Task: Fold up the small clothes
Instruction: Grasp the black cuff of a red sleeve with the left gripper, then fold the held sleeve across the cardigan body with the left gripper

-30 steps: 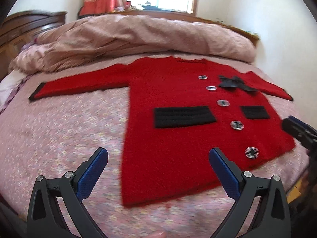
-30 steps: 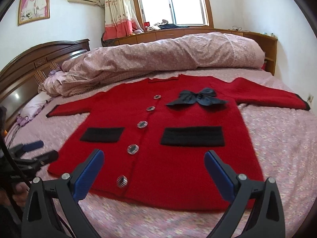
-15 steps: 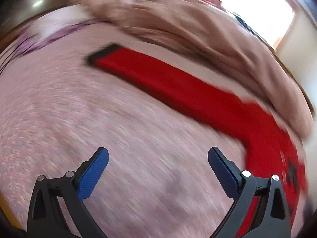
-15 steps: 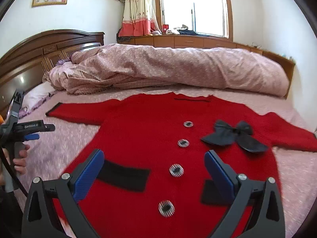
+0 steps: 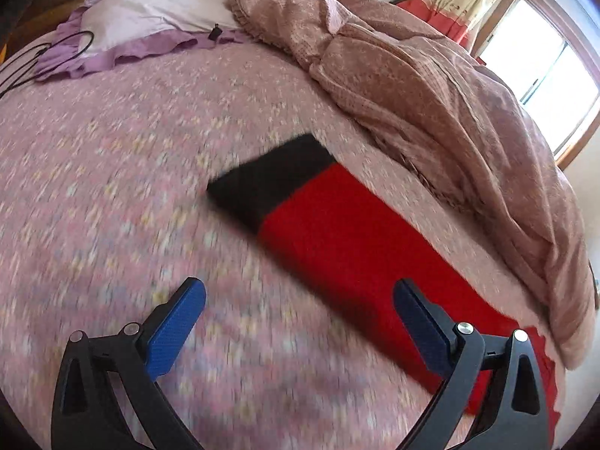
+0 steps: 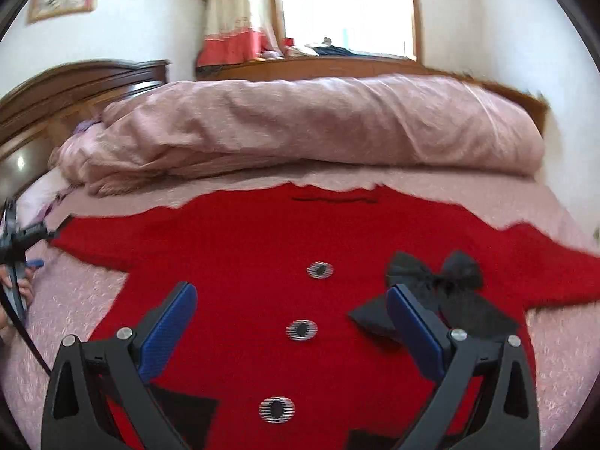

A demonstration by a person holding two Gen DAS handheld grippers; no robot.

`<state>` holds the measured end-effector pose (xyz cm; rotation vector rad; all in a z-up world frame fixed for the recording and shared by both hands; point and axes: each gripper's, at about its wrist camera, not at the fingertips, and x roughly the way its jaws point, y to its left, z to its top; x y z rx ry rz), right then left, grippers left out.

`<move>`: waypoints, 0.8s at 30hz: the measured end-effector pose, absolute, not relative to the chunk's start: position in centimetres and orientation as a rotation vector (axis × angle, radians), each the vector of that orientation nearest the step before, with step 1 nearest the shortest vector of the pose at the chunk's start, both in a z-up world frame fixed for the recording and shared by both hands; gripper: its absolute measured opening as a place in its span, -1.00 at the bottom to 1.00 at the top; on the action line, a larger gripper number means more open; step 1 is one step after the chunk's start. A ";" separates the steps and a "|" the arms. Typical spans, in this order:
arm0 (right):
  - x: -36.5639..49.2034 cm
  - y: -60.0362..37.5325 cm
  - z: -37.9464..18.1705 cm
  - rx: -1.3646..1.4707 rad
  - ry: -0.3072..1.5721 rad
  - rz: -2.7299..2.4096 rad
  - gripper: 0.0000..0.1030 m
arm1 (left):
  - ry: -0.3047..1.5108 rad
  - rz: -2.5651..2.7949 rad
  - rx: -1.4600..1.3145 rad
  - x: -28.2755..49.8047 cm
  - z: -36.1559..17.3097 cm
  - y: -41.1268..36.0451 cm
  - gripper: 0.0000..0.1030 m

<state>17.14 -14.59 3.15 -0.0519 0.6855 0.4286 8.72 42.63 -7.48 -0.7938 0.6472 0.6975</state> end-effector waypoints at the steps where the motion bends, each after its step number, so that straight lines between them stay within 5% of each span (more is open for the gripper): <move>1: 17.8 -15.5 3.0 -0.001 0.709 0.424 0.99 | 0.642 0.704 -0.801 9.2 -7.6 43.2 0.88; 9: 20.2 -21.4 1.4 0.077 0.735 0.254 0.99 | 0.534 0.740 -0.901 9.9 -7.7 46.6 0.81; 12: 20.6 -23.7 1.2 0.162 0.744 0.246 0.99 | 0.525 0.771 -0.903 10.0 -7.9 47.0 0.23; 14: 20.9 -24.5 0.8 0.189 0.758 0.236 0.99 | 0.540 0.793 -0.881 9.9 -7.9 46.9 -0.56; 15: 21.1 -24.8 0.5 0.203 0.772 0.235 0.99 | 0.552 0.800 -0.882 9.9 -8.0 46.9 -0.71; 17: 21.6 -25.2 -0.1 0.241 0.808 0.254 0.99 | 0.540 0.794 -0.890 9.7 -7.8 46.9 -0.90; 24: 23.0 -26.3 2.3 -0.015 0.768 0.145 0.99 | 0.433 0.691 -0.729 12.3 -0.2 40.0 -0.94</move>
